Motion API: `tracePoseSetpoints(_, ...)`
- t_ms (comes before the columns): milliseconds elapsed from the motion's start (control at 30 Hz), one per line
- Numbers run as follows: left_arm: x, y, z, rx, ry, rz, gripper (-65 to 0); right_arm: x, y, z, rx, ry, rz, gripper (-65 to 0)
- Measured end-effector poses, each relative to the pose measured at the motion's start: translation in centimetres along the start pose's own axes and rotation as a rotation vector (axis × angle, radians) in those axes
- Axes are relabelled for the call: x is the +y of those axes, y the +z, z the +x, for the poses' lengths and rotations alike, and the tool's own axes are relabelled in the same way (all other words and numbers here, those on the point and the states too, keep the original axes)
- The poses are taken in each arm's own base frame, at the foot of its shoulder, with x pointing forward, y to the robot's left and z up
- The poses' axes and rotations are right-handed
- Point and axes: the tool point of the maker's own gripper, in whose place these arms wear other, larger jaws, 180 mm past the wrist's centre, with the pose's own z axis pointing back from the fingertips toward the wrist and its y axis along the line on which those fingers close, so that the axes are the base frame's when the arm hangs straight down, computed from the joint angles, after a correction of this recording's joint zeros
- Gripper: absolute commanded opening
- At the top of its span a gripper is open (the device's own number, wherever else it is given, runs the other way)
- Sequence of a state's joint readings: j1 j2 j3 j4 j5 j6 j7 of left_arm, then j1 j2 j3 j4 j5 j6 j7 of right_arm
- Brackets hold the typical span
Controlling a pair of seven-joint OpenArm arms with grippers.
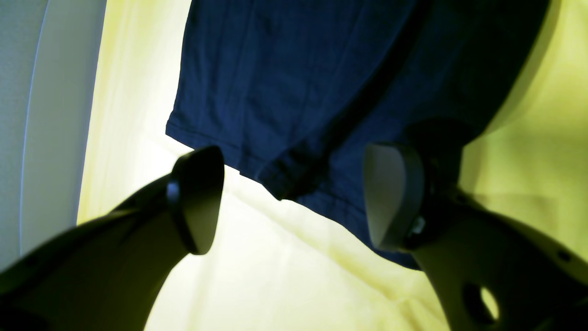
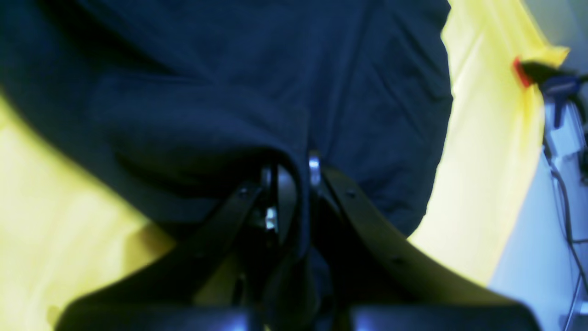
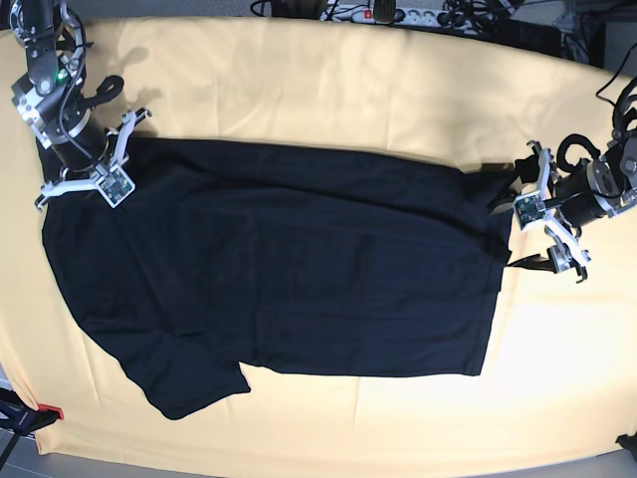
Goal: Fold the T-shirt properly
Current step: 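Grasp the sleeve edge with the right gripper and drag it inward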
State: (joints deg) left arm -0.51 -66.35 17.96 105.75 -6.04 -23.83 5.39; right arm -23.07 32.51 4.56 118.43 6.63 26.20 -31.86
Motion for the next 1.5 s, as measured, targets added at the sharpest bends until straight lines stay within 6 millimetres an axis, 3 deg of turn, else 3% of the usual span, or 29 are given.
tracePoseSetpoints(300,0.0,0.0,0.0,0.000,0.000,0.000,-18.1,-3.3,-3.8,1.7,-0.082,-0.107,0.062,-65.0)
tracePoseSetpoints(633,0.0,0.0,0.0,0.000,0.000,0.000,-18.1,-6.0,-6.6,0.7,-0.066,-0.194,0.083,-65.0)
tracePoseSetpoints(800,1.1,0.0,0.0,-0.001,0.007,0.059,-18.1,-7.8,-7.8,0.4,-0.072,-0.239,0.061,-65.0)
tracePoseSetpoints(833,1.3,0.1,0.0,-0.001,0.008,0.075,-18.1,-8.1,-8.0,0.4,-0.071,-0.254,0.054,-63.2)
tracePoseSetpoints(967,1.6,0.1,-0.1,0.009,0.009,0.087,-18.4,-9.1,-8.8,1.4,-0.106,-0.315,0.006,-29.0)
tracePoseSetpoints(1033,0.7,0.0,-0.6,0.034,-0.009,0.036,-20.6,-10.1,-8.8,1.6,-0.101,-0.331,-0.028,-17.8)
tracePoseSetpoints(1167,-1.6,0.2,-1.5,0.086,-0.099,-0.097,-28.3,-12.1,-8.4,0.3,0.055,-0.377,-0.088,-17.3)
tracePoseSetpoints(1267,-2.4,0.2,-1.5,0.082,-0.107,-0.142,-31.5,-11.5,-6.9,3.4,0.000,-0.373,0.009,-17.9)
tracePoseSetpoints(1367,-2.7,0.3,-1.2,0.065,-0.107,-0.156,-31.5,-10.0,-4.5,6.7,-0.063,-0.281,0.116,-23.1)
tracePoseSetpoints(1500,-2.7,0.3,-1.2,0.065,-0.108,-0.157,-31.5,-11.0,-3.3,6.7,-0.051,-0.170,0.094,-23.4)
